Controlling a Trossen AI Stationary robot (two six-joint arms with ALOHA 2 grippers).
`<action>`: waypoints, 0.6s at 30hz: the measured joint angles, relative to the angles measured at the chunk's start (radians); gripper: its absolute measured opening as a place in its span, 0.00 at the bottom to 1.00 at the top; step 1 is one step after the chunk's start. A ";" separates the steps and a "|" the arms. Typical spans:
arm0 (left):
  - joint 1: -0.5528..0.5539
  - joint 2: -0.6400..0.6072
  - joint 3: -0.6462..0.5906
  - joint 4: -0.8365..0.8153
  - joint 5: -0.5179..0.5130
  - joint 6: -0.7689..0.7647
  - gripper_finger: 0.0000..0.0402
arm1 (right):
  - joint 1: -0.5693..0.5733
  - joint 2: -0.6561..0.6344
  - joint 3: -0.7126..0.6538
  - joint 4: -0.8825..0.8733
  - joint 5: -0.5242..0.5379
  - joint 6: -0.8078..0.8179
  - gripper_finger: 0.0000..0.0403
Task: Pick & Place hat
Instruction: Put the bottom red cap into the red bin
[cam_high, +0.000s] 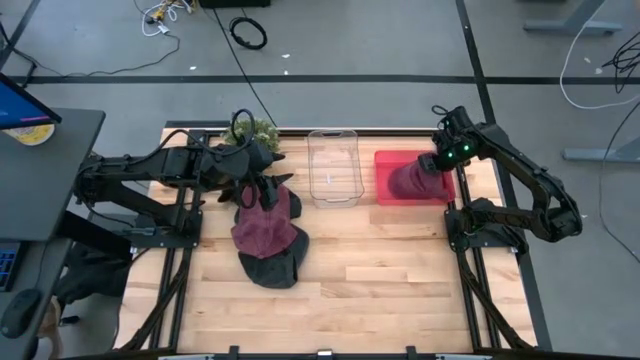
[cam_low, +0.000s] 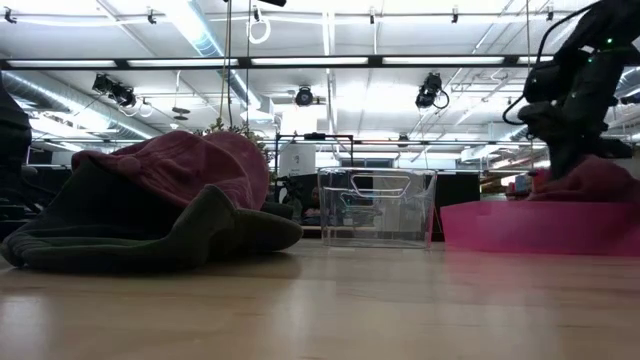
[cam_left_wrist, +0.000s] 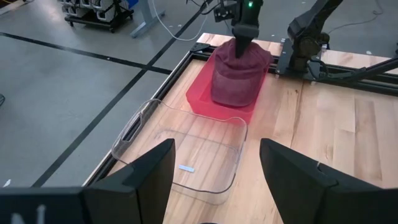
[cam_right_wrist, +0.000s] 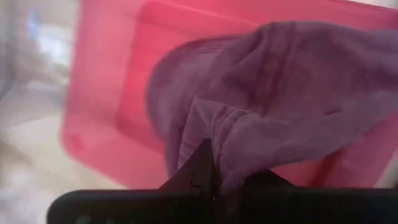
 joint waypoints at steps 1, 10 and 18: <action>0.000 0.000 0.000 0.000 0.000 0.000 0.59 | 0.000 -0.001 -0.007 0.003 0.017 0.009 0.05; 0.000 0.000 0.000 0.000 0.000 0.000 0.59 | 0.000 -0.003 -0.012 0.003 0.115 0.049 0.08; 0.000 0.000 0.000 0.000 0.000 0.000 0.59 | 0.000 -0.012 -0.008 -0.052 0.094 0.049 0.19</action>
